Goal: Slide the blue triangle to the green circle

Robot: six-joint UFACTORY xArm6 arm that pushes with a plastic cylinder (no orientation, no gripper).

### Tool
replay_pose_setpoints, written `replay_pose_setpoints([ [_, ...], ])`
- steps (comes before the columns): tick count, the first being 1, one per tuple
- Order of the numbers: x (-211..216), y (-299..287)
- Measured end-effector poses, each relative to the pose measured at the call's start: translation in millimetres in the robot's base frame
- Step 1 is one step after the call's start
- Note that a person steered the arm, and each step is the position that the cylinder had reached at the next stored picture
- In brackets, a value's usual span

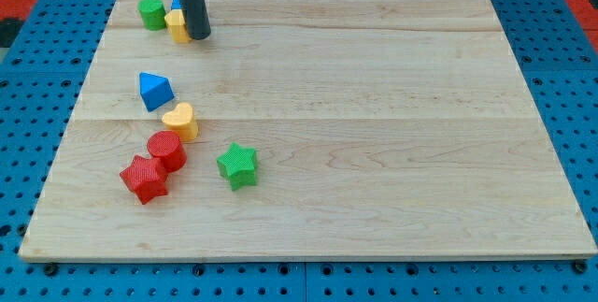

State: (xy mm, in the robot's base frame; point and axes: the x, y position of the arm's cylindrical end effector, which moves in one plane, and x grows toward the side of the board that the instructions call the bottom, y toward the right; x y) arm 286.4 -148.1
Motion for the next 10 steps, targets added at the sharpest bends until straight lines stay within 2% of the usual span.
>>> replay_pose_setpoints([
  [2,10,-1],
  [3,20,41],
  [4,90,62],
  [5,114,41],
  [6,114,1],
  [8,149,-22],
  [10,100,-42],
])
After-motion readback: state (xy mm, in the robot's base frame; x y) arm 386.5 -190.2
